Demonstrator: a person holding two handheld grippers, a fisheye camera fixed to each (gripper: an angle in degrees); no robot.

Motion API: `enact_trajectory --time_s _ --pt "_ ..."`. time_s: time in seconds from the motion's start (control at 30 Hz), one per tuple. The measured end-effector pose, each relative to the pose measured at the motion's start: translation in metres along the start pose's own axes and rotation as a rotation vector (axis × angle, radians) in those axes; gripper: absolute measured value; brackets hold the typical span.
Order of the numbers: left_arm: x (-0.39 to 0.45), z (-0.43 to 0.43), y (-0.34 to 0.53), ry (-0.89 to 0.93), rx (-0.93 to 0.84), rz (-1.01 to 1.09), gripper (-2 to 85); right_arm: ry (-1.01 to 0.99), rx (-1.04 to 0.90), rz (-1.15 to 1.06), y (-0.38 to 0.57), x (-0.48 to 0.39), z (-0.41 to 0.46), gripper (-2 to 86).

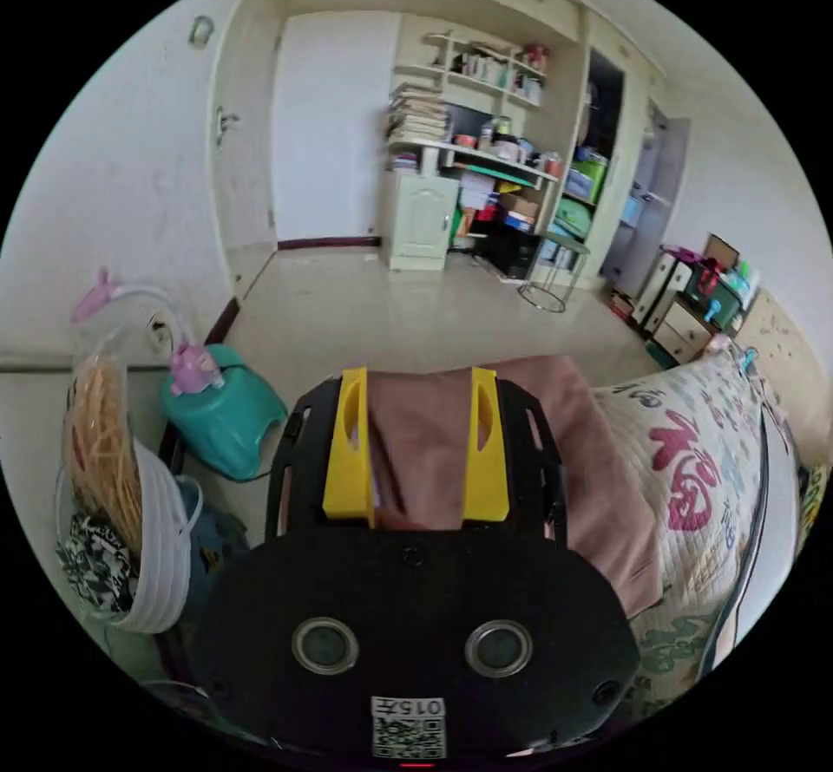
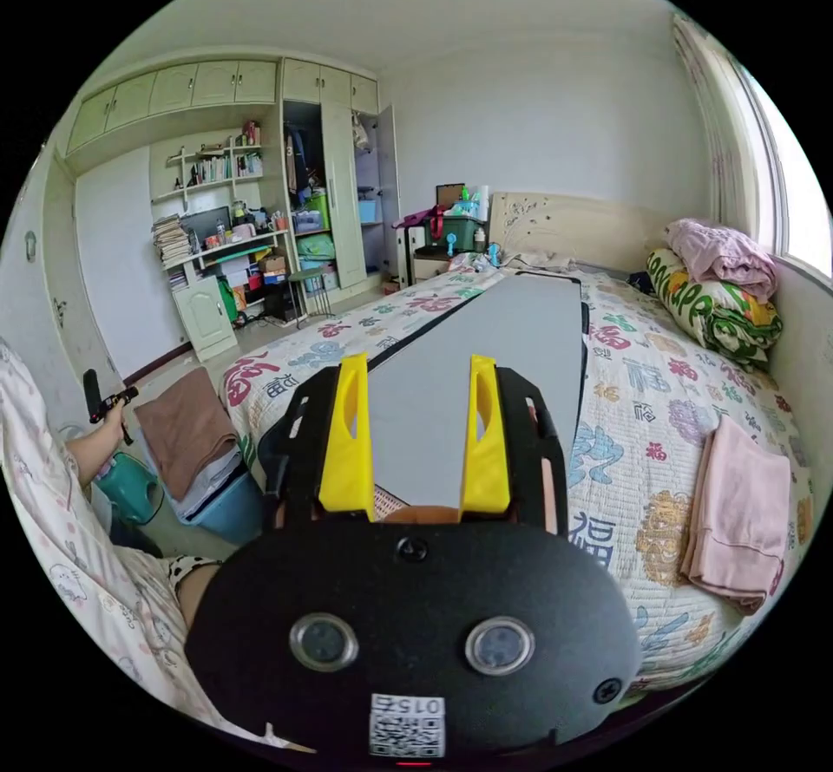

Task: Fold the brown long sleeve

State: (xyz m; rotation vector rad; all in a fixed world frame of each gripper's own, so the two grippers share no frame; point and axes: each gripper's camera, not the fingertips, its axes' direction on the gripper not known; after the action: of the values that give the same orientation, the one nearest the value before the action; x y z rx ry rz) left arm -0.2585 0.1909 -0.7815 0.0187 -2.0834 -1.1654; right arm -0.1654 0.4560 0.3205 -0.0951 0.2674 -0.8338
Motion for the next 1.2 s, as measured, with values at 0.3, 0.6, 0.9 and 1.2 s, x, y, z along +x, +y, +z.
enact_trajectory --time_s 0.3,0.6,0.9,1.2 --pt "-0.037 0.043 -0.024 0.262 -0.204 -0.226 15.7 -0.054 -0.049 0.064 -0.009 0.003 0.031 15.9" --pt "-0.112 -0.06 -0.018 0.508 -0.019 -0.174 3.6 0.009 -0.046 0.084 -0.03 0.004 0.054 14.4" --pt "-0.146 -0.212 -0.008 1.162 0.227 0.026 0.9 -0.003 -0.115 0.061 -0.065 0.009 0.083 14.4" --pt "-0.082 -0.397 0.098 1.475 0.318 0.664 1.9 -0.114 -0.048 0.112 -0.112 0.031 0.089 15.0"
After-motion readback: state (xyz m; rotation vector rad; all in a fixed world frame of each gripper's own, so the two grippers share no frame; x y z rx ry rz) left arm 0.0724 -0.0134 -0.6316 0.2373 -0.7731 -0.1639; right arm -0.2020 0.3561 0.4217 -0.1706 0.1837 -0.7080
